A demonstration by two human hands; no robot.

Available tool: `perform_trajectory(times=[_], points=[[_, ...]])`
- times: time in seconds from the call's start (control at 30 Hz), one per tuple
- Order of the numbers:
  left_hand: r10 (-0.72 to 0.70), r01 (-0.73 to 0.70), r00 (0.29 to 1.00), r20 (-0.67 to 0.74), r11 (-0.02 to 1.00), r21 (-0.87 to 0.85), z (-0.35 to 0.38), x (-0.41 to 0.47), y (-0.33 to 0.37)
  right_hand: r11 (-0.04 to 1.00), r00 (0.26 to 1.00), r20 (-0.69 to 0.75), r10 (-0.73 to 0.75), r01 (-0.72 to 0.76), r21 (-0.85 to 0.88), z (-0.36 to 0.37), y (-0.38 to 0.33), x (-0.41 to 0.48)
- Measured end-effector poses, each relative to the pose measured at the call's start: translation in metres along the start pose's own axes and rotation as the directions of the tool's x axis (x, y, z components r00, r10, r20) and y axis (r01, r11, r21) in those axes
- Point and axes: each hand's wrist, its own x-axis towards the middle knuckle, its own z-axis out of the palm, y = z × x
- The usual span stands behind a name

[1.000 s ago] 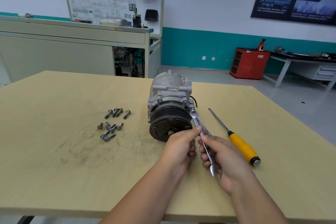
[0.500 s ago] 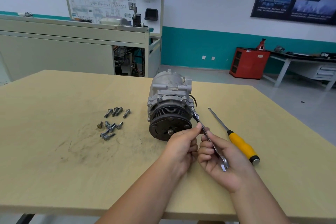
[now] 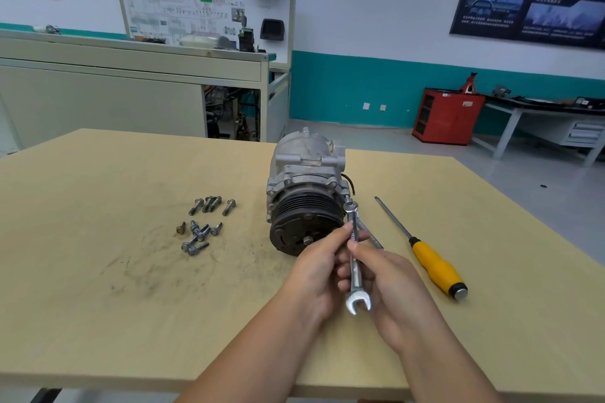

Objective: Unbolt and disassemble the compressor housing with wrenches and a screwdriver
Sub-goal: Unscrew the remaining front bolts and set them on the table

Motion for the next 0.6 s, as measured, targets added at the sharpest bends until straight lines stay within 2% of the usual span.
perform_trajectory(times=[0.1, 0.2, 0.4, 0.5, 0.6], points=[[-0.007, 0.007, 1.000, -0.013, 1.000, -0.003, 0.000, 0.000, 0.000, 0.967, 0.983, 0.124, 0.138, -0.161, 0.199, -0.003, 0.001, -0.003], [-0.007, 0.007, 1.000, -0.019, 0.999, 0.045, 0.001, -0.002, 0.000, 0.945, 0.979, 0.129, 0.158, -0.188, 0.267, -0.004, 0.005, -0.002], [0.008, -0.004, 0.999, -0.039, 0.996, 0.095, 0.001, -0.004, 0.000, 0.926, 0.976, 0.080, 0.201, -0.216, 0.308, 0.001, 0.007, -0.001], [0.011, -0.004, 0.999, -0.051, 0.992, 0.128, 0.001, -0.004, -0.002, 0.932, 0.970, 0.055, 0.237, -0.243, 0.268, 0.000, 0.009, 0.000], [0.054, -0.047, 0.998, -0.042, 0.987, 0.151, 0.003, -0.004, -0.002, 0.957, 0.977, 0.006, 0.214, -0.211, 0.201, -0.004, 0.011, 0.002]])
